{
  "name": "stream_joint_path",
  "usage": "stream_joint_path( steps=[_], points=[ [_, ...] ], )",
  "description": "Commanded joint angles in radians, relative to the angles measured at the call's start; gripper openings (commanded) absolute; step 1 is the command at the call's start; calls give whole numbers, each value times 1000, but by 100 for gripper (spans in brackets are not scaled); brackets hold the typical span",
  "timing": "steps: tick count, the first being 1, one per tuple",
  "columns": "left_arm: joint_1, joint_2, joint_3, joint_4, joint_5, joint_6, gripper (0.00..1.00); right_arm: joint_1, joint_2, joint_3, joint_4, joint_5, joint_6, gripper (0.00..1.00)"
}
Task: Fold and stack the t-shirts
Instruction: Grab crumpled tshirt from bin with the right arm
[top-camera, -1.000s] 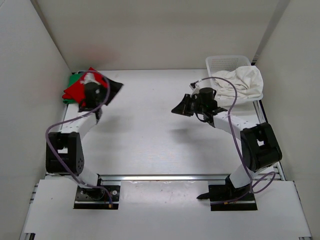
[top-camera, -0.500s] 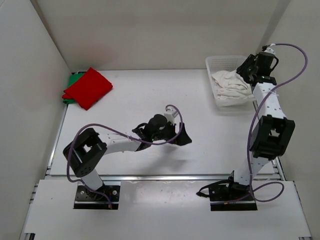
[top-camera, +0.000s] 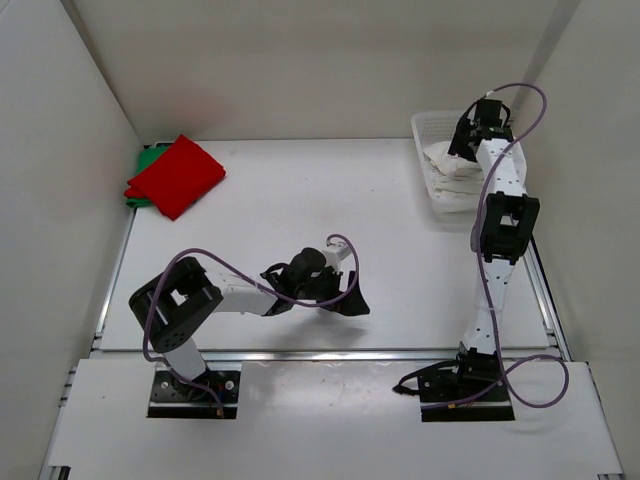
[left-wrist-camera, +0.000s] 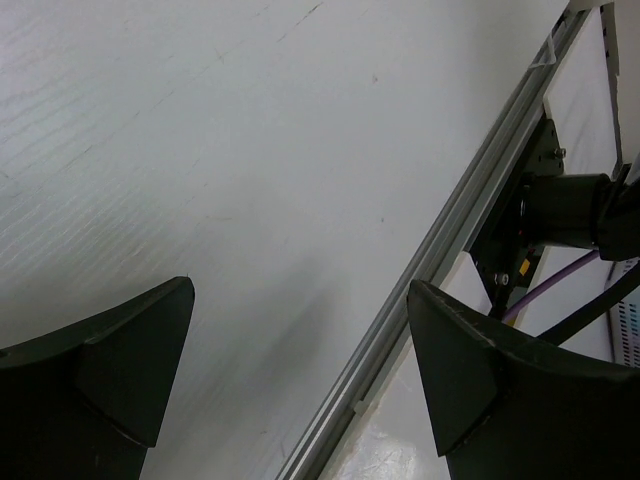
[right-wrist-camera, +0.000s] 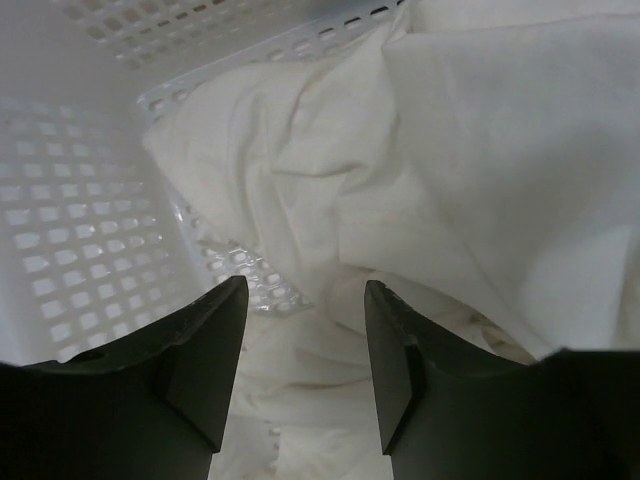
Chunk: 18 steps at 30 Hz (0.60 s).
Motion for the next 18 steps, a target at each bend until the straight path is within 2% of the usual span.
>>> stream_joint_path(
  steps=[1,6,10,11,13,18],
  points=[
    [12,-60,-24,65,32,-4,99,6,36,66,-21,70,-24,48],
    [27,-50,-29,77,43,-16,99,8,134,116,-18,105,-16,49],
    [44,-46,-46,102,56,-39,84,6,184,162,-26,108,-27,44],
    [55,-48,-44,103,61,-45,76,6,184,159,-23,108,-30,42],
    [58,-53,-49,100,50,-45,67,11,187,168,-20,122,-45,41],
    [96,-94,-70,105,47,-63,58,29,181,181,-56,110,-102,39]
  ],
)
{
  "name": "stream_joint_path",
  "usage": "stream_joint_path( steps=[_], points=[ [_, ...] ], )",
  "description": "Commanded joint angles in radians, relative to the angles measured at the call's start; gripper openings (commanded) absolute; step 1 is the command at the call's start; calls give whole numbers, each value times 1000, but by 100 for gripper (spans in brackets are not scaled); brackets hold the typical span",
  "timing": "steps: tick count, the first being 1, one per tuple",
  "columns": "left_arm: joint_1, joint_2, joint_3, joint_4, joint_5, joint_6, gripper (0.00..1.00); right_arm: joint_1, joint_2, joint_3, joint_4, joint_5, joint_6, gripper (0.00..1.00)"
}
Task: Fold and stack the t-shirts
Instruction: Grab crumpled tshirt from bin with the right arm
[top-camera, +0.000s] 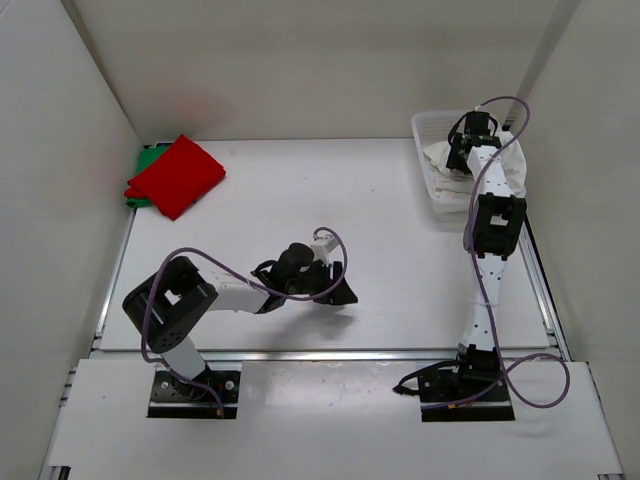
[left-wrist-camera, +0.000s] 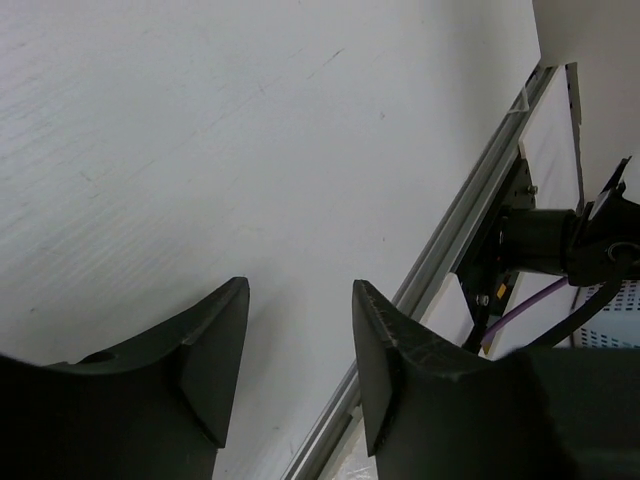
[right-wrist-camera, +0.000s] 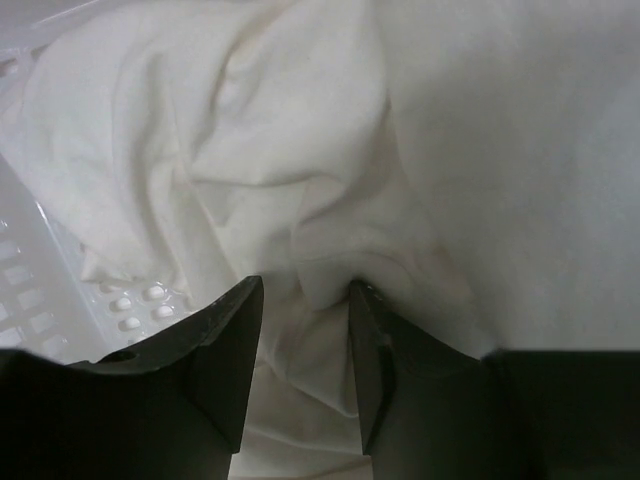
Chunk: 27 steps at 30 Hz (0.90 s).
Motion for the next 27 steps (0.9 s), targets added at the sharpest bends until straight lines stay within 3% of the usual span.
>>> stream_joint_path(
  steps=[1,7,12,17,27],
  points=[
    [32,-76,-20,35,8,-19,55,26,-23,50,-33,21,-77,38],
    [86,-124,-60,46,29,-30,47,46,-23,44,-131,-40,-115,27],
    [115,-176,-92,48,17,-30,45,33,-27,33,-163,-42,-123,0],
    [120,-188,-95,49,21,-37,41,48,-58,105,-159,-48,-62,0],
    [154,-243,-112,59,20,-66,39,43,-450,137,-100,-166,12,0]
  ],
)
